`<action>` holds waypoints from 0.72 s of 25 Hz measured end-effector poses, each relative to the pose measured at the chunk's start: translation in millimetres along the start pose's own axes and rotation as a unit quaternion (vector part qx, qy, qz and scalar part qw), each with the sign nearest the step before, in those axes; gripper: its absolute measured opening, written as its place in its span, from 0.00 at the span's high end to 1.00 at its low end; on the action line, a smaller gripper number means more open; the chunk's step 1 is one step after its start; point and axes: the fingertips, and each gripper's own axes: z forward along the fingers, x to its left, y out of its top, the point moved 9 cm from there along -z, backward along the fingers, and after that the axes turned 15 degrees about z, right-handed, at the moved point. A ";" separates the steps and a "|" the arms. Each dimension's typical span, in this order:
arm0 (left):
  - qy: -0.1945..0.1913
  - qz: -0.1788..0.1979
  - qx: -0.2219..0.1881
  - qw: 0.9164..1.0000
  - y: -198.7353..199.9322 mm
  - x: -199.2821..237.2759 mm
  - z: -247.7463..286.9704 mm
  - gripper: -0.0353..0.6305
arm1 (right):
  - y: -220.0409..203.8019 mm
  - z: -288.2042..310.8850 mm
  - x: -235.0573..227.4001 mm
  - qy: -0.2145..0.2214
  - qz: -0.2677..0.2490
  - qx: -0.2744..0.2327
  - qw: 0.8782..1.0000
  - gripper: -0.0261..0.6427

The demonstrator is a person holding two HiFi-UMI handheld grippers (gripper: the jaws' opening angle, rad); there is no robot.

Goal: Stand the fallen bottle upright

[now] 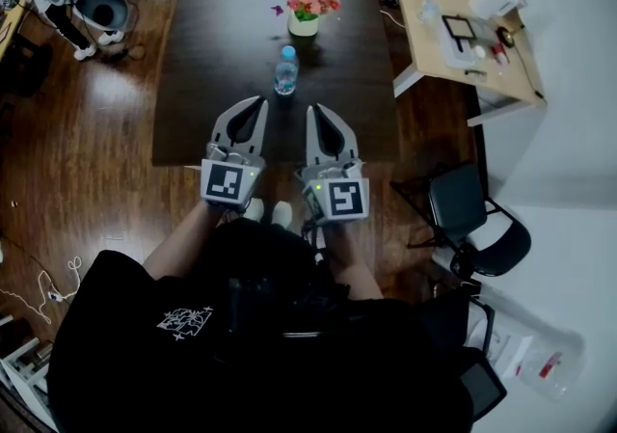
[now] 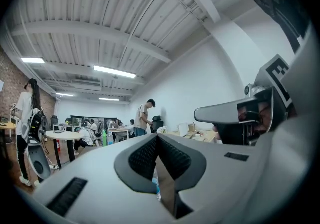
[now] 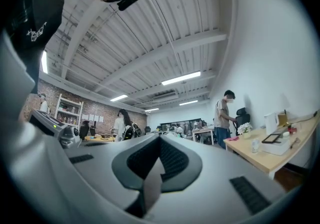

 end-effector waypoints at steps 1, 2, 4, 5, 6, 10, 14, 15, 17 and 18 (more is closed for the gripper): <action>0.001 0.003 0.000 1.000 1.7 -2.2 -3.3 0.96 | 0.7 -2.8 0.6 0.001 0.001 0.000 1.000 0.94; 0.001 0.006 0.001 1.000 4.2 -4.9 -7.2 0.96 | 2.1 -7.3 1.8 0.002 0.000 -0.001 1.000 0.94; 0.002 0.010 -0.002 1.000 9.3 -10.1 -15.7 0.96 | 3.3 -18.7 5.4 0.002 -0.006 -0.001 1.000 0.94; 0.004 0.009 -0.006 1.000 11.0 -12.0 -20.5 0.96 | 2.1 -24.5 8.4 0.002 -0.008 0.002 1.000 0.94; 0.007 0.006 -0.010 1.000 12.4 -13.4 -26.2 0.96 | 0.5 -29.9 12.4 0.000 -0.008 0.005 1.000 0.94; 0.011 0.005 -0.019 1.000 18.9 -16.5 -56.9 0.96 | 0.3 -47.5 36.7 0.002 -0.010 -0.007 1.000 0.94; 0.015 0.004 -0.025 1.000 22.7 -21.3 -102.0 0.96 | -1.1 -71.3 70.0 0.006 -0.029 -0.016 0.999 0.94; 0.015 0.005 -0.027 1.000 25.2 -24.3 -117.1 0.96 | -0.6 -81.9 81.3 0.006 -0.028 -0.019 0.999 0.94; 0.013 0.007 -0.032 0.999 30.2 -30.0 -147.7 0.96 | -2.0 -105.2 103.9 0.003 -0.025 -0.023 0.999 0.94; 0.012 0.006 -0.034 0.999 30.6 -31.4 -160.9 0.96 | -4.8 -114.8 114.0 0.001 -0.025 -0.023 0.999 0.94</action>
